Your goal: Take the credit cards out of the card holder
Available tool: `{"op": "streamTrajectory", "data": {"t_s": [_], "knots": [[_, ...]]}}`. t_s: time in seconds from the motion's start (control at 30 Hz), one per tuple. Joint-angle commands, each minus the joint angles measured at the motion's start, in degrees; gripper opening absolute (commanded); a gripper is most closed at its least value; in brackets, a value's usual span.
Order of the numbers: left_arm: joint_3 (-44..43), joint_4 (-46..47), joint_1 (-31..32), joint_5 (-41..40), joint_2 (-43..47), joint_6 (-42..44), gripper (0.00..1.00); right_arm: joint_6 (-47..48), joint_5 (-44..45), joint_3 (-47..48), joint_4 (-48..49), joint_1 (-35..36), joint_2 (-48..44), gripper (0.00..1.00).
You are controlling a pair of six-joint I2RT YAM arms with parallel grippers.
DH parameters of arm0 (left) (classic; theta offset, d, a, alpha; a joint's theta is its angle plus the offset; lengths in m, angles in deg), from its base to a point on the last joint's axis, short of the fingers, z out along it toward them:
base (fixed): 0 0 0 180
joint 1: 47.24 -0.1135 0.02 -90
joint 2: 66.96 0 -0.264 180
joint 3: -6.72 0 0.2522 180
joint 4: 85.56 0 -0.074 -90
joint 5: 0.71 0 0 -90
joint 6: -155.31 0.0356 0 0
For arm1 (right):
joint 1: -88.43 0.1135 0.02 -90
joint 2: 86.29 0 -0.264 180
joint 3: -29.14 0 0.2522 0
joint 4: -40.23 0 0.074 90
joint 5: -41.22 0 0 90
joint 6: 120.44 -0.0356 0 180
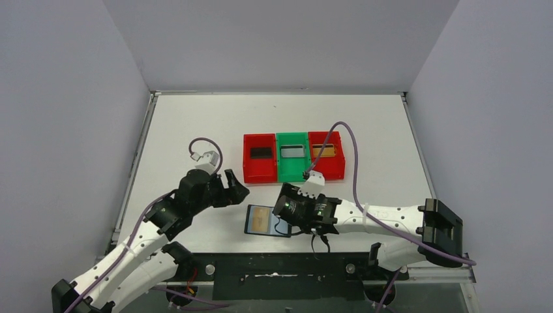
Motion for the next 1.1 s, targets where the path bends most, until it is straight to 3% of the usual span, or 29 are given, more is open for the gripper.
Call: {"op": "streamTrajectory", "data": {"t_s": [0.0, 0.23, 0.37, 0.63, 1.07], "knots": [[-3.8, -4.9, -0.3, -12.1, 6.0, 2.3, 0.79, 7.4, 0.4, 2.2, 4.9, -4.3, 0.2, 0.82], [-2.7, -5.8, -0.4, -18.7, 13.1, 6.0, 0.80, 26.0, -11.3, 1.9, 20.8, -15.3, -1.8, 0.92], [-2.0, -5.4, -0.4, -20.3, 14.7, 6.8, 0.81, 32.4, -16.7, 6.0, 23.0, -20.8, 1.3, 0.95], [-2.0, -5.3, -0.4, -20.5, 13.9, 6.8, 0.81, 34.9, -23.8, 16.8, 22.0, -26.9, 13.7, 0.97], [-1.8, -5.1, -0.4, -20.3, 14.0, 6.9, 0.81, 36.3, -33.8, 23.8, 24.7, -26.3, 25.5, 0.95]]}}
